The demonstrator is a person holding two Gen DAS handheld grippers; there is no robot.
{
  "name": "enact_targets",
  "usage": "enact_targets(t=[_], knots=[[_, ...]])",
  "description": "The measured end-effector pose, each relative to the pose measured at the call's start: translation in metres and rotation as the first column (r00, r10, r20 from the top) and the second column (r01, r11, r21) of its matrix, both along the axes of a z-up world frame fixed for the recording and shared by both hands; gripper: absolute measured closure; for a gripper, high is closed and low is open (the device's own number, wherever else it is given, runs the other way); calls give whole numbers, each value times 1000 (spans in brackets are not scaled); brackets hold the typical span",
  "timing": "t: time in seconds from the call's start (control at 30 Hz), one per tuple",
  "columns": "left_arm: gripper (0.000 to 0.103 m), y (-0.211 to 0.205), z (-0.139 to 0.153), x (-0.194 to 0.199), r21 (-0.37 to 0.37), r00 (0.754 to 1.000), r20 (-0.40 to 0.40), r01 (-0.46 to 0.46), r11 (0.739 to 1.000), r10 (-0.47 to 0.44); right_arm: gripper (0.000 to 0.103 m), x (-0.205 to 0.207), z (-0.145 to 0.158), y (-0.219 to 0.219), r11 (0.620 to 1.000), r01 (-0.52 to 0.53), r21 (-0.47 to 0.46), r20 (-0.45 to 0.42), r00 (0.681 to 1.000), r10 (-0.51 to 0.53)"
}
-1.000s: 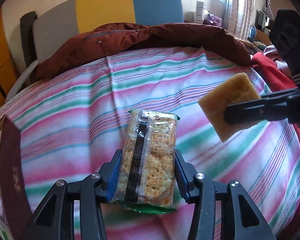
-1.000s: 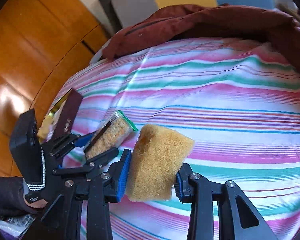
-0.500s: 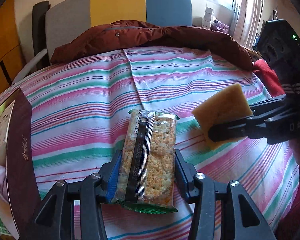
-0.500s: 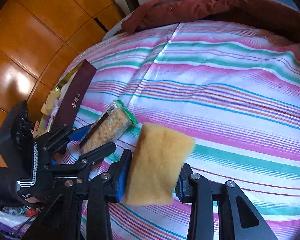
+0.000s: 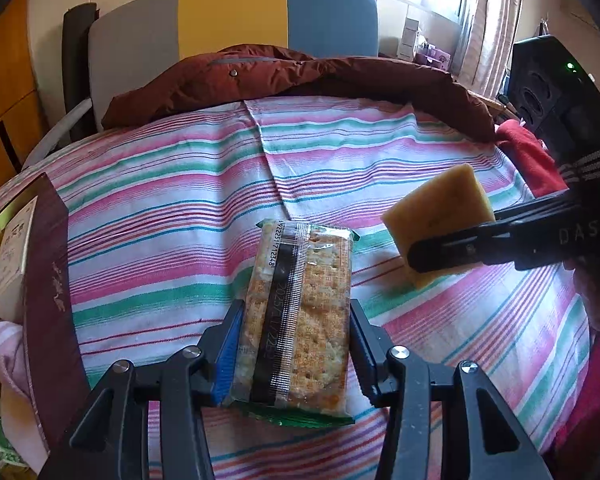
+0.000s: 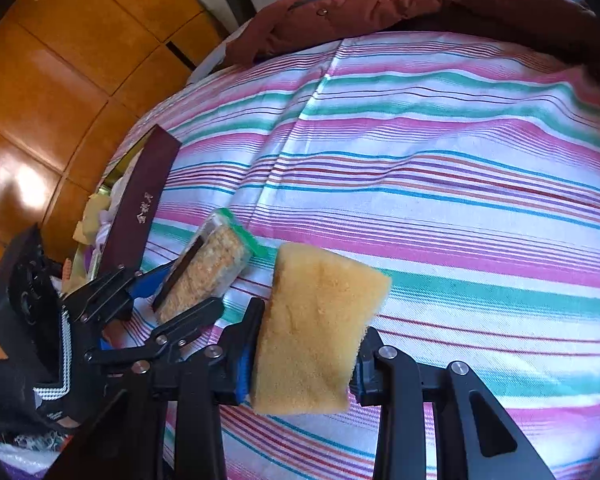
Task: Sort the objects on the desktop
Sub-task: 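Carry the sponge and cracker packet toward the gold tray with both tools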
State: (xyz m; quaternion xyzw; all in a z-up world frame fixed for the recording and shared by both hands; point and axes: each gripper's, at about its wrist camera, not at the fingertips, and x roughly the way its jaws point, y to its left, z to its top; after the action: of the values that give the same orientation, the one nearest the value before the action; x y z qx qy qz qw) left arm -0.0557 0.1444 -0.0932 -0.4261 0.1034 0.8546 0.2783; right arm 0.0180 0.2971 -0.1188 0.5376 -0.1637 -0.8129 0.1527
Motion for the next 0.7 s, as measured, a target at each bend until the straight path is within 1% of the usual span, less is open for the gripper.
enact_targets(t=[0.2, 0.33, 0.43, 0.57, 0.7], knots=[[54, -11, 17, 10, 35, 1000, -23, 7, 999, -6, 67, 6, 7, -6, 996, 21, 83, 23, 999, -23], [54, -18, 29, 16, 56, 999, -42, 11, 998, -9, 67, 8, 12, -10, 992, 31, 119, 23, 999, -34], [54, -22, 36, 21, 68, 999, -51, 13, 998, -9, 67, 9, 14, -17, 990, 34, 137, 32, 999, -39], [54, -29, 44, 25, 84, 998, -61, 13, 996, -8, 67, 13, 19, -32, 984, 13, 176, 32, 999, -19], [54, -39, 53, 30, 103, 998, -66, 9, 995, -2, 67, 17, 28, -41, 984, 4, 178, 14, 1000, -7]])
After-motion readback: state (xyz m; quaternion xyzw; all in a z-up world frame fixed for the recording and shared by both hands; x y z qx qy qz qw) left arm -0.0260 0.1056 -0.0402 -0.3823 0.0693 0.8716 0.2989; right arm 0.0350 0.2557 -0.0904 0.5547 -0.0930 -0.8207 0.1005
